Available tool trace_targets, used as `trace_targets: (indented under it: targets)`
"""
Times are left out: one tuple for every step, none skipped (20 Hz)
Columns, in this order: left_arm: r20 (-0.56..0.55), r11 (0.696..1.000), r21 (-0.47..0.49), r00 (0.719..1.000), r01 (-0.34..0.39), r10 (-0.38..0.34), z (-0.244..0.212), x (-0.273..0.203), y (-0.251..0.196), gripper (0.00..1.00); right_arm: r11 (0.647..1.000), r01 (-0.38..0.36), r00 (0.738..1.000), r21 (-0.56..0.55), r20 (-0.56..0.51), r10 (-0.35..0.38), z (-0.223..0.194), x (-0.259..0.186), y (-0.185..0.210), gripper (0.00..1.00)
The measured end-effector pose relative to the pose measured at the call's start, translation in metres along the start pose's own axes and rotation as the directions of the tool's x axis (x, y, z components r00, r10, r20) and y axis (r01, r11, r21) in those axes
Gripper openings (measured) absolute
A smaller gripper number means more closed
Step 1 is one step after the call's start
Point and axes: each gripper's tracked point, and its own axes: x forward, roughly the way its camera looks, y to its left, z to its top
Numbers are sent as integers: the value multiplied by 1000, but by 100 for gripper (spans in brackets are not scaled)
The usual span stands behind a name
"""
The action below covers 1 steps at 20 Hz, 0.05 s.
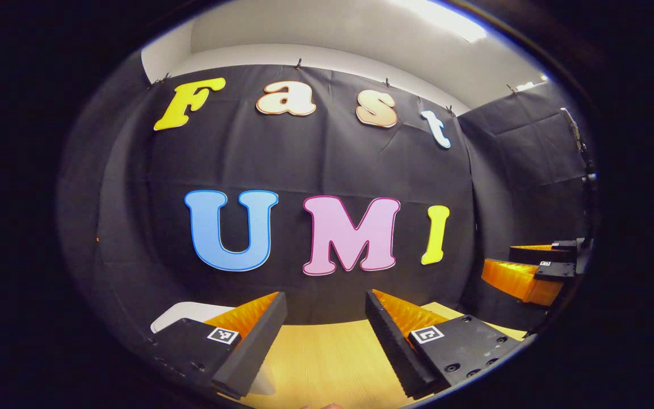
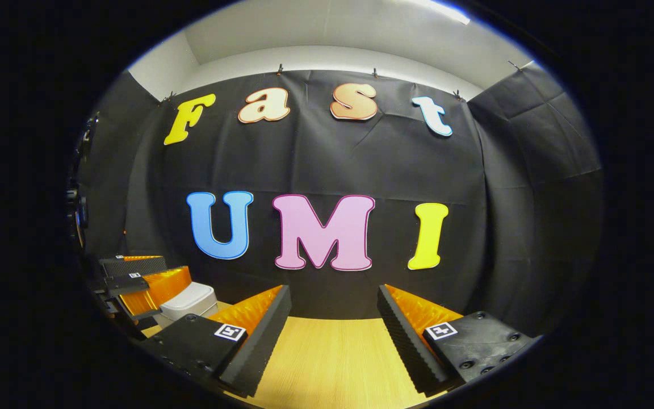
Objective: Press the lid of the desktop garbage bin to open it, pick up the crumpled paper on the desktop and throw it into the bin, then pick up the pop can on the desktop and drop it into the bin, and finally close the garbage bin lid.
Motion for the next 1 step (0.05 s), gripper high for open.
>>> trace_targets:
  targets:
    - [7, 1000, 15, 1000, -19, 18, 3, -1, -2, 94, 1000, -14, 1000, 10, -16, 14, -3, 0, -3, 98]
